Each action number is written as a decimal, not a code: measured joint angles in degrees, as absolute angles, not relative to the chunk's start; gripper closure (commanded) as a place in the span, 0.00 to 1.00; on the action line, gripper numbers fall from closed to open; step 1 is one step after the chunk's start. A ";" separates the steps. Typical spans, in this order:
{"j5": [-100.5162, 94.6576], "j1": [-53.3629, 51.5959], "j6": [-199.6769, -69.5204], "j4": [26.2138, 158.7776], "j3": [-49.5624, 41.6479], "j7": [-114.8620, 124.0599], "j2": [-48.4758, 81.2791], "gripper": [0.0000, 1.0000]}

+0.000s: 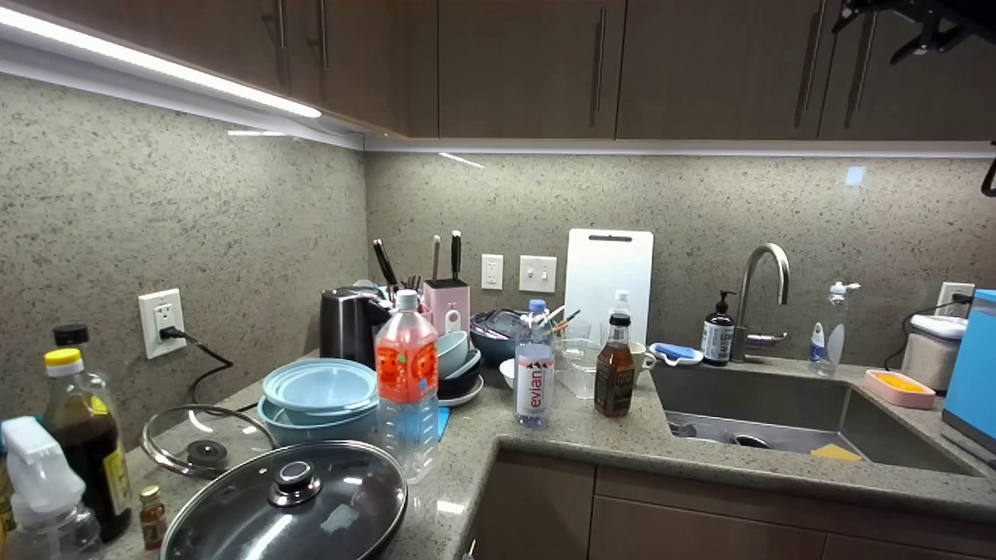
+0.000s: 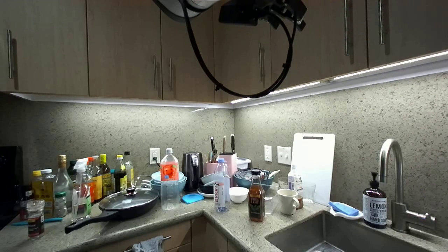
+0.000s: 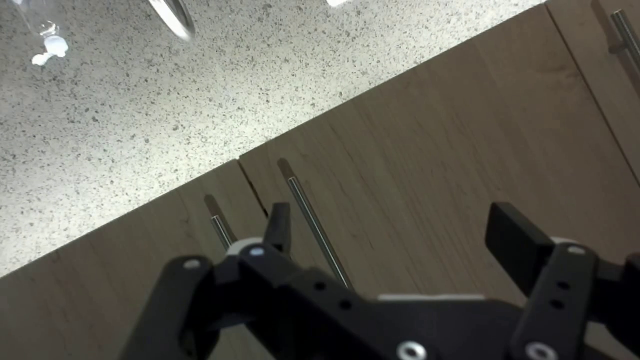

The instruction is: Close the top cupboard

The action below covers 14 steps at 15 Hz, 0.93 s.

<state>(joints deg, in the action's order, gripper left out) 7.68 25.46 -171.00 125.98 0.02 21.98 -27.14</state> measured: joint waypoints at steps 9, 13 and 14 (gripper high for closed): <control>7.67 25.46 -171.00 125.98 0.02 21.98 -27.14 0.00; 5.99 26.58 -173.51 128.07 4.02 24.11 -27.10 0.00; 5.23 27.50 -175.24 129.68 7.24 25.60 -27.02 0.00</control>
